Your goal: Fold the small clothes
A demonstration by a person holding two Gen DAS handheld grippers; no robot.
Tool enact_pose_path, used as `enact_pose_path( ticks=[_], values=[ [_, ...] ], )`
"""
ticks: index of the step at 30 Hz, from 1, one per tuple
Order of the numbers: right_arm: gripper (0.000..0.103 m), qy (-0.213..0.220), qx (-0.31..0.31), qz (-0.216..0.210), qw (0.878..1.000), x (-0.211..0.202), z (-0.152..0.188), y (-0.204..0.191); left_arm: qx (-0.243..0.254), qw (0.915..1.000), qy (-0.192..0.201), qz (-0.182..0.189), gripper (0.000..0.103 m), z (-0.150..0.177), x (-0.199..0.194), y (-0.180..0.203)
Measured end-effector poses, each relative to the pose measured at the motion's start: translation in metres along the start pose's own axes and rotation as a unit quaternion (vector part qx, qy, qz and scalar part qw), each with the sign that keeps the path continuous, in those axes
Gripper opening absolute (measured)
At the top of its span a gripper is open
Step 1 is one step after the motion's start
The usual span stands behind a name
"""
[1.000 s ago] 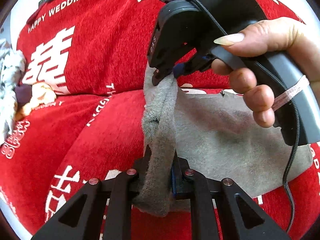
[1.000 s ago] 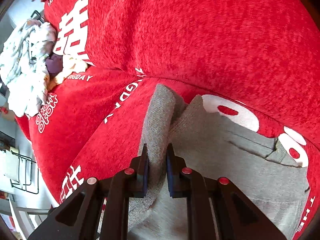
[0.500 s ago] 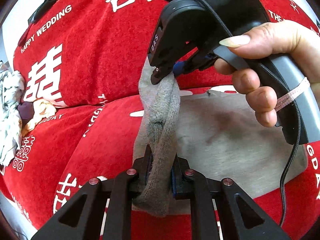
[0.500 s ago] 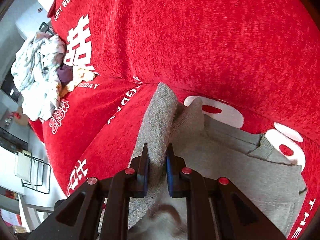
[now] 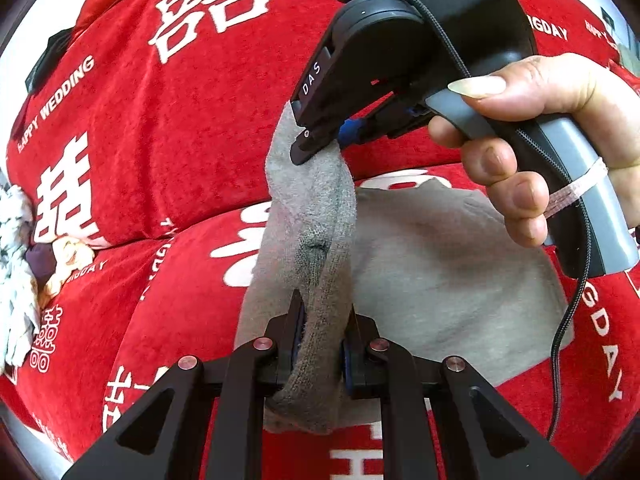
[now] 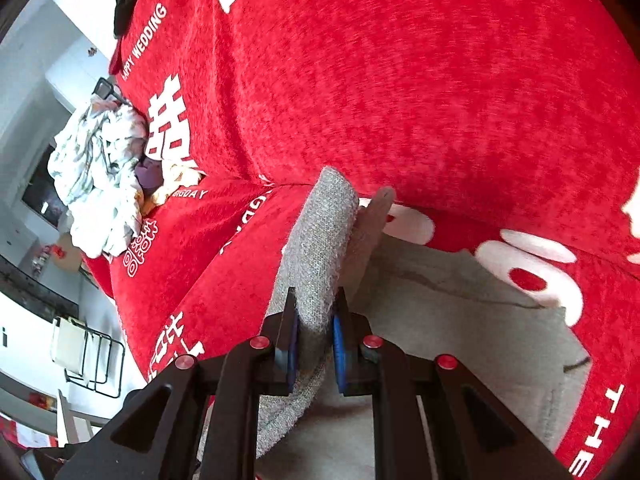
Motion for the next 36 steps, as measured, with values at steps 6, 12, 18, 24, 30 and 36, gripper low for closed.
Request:
enact_pose_path(
  ticks=[6, 12, 18, 24, 30, 36],
  values=[
    [0.015, 0.015, 0.010, -0.008, 1.000, -0.021, 0.011, 0.022, 0.016, 0.9998, -0.009, 0.011, 0.016, -0.004, -0.002, 0.028],
    [0.015, 0.032, 0.026, -0.012, 0.999, -0.042, 0.024, 0.046, 0.025, 0.9991, -0.017, 0.028, 0.016, -0.009, -0.004, 0.053],
    [0.015, 0.043, 0.041, -0.014, 0.998, -0.061, 0.037, 0.071, 0.040, 0.9979, -0.025, 0.044, 0.016, -0.012, -0.006, 0.085],
    [0.015, 0.050, 0.060, -0.027, 0.997, -0.072, 0.052, 0.099, 0.062, 0.9963, -0.034, 0.049, 0.016, -0.012, -0.004, 0.117],
    [0.015, 0.055, 0.087, -0.042, 0.994, -0.075, 0.071, 0.133, 0.085, 0.9940, -0.044, 0.054, 0.016, -0.012, -0.001, 0.143],
    [0.015, 0.054, 0.119, -0.048, 0.990, -0.069, 0.092, 0.161, 0.097, 0.9915, -0.066, 0.057, 0.016, -0.005, 0.010, 0.162]
  ],
)
Point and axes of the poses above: each gripper's, at about its wrist camera, not at the fingertips, and x roughly the way its jaws point, y to its right, z to its underside, the point moved 7 cm from there along x, roughly the way its jaws point, and after that the axes turned 3 degrees about -x, right-handed, at the moved point
